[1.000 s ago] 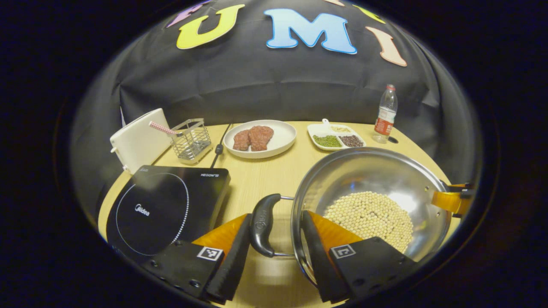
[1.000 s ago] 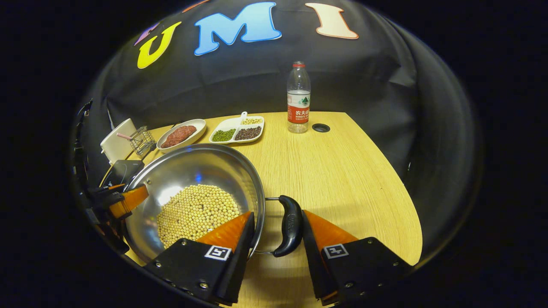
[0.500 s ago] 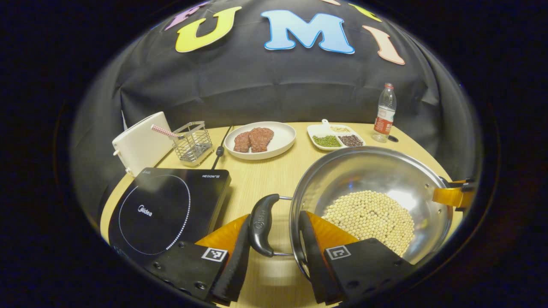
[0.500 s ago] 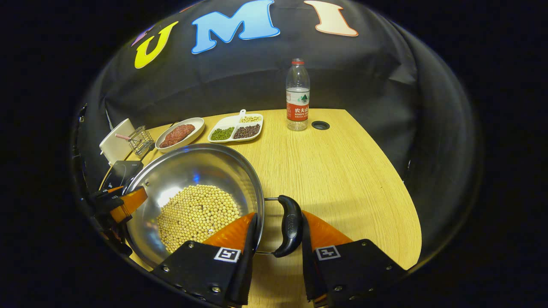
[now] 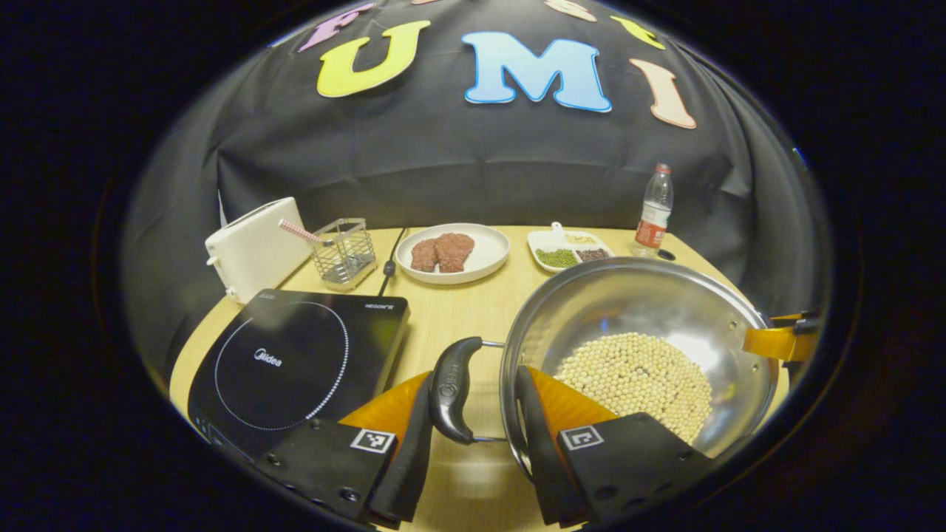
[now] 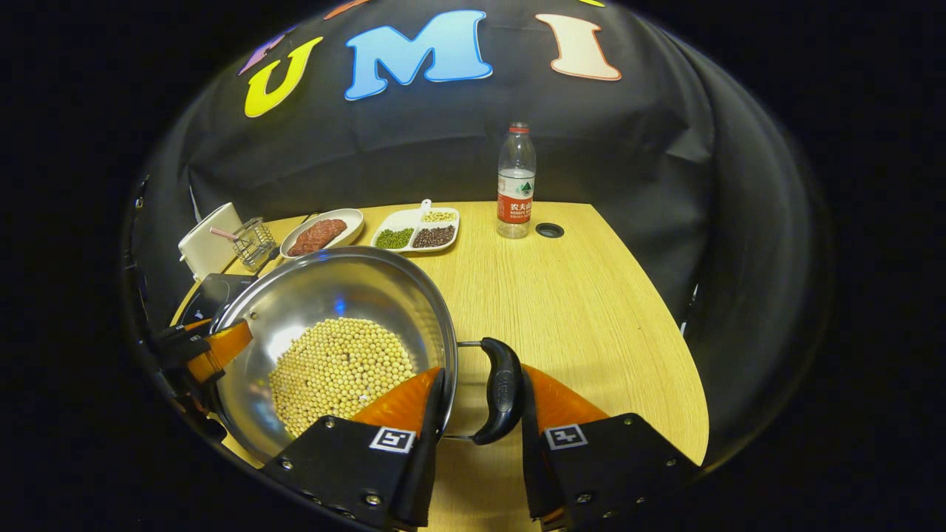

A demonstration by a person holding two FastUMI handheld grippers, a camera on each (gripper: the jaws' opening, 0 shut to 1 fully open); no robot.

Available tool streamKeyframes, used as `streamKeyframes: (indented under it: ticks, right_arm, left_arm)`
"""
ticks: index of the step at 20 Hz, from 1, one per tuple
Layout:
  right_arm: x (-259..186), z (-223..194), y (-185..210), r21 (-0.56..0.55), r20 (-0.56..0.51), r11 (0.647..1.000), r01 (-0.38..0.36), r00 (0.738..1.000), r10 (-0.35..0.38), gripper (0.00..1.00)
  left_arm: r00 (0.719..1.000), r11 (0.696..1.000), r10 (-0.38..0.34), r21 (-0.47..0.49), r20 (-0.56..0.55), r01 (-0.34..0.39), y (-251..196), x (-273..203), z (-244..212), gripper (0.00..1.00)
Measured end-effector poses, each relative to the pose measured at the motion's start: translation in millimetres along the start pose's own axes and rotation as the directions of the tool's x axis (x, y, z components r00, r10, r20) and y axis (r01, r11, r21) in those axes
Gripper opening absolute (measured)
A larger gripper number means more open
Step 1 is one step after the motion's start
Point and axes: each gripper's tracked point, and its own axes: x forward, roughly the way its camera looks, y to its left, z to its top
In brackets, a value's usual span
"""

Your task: First push the handle of the pot to place it horizontally, then grasp the pot with both hands and set it on the induction cooktop.

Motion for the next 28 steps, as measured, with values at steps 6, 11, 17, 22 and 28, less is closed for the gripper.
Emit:
streamKeyframes:
  ticks: [6, 11, 17, 22, 28]
  right_arm:
    - [-26, 1, 36, 0.032, 0.012, 0.999, 0.038, 0.999, -0.039, 0.49]
    - [-38, 2, 81, 0.063, 0.020, 0.995, 0.076, 0.997, -0.077, 0.49]
    - [-41, 11, 138, 0.067, 0.034, 0.994, 0.090, 0.995, -0.093, 0.49]
    - [-33, 16, 192, 0.064, 0.023, 0.995, 0.081, 0.996, -0.083, 0.49]
    - [-20, 22, 252, 0.056, 0.017, 0.997, 0.056, 0.998, -0.057, 0.49]
  left_arm:
    - [0.999, 0.999, -0.032, 0.017, 0.029, 0.031, 36, -15, 11, 0.63]
    - [0.997, 0.997, -0.066, 0.036, 0.040, 0.064, 83, -17, 24, 0.63]
    - [0.995, 0.996, -0.084, 0.040, 0.057, 0.082, 145, -13, 33, 0.64]
    - [0.996, 0.997, -0.067, 0.039, 0.064, 0.065, 204, -5, 35, 0.66]
    - [0.997, 0.999, -0.033, 0.024, 0.066, 0.032, 272, 4, 37, 0.66]
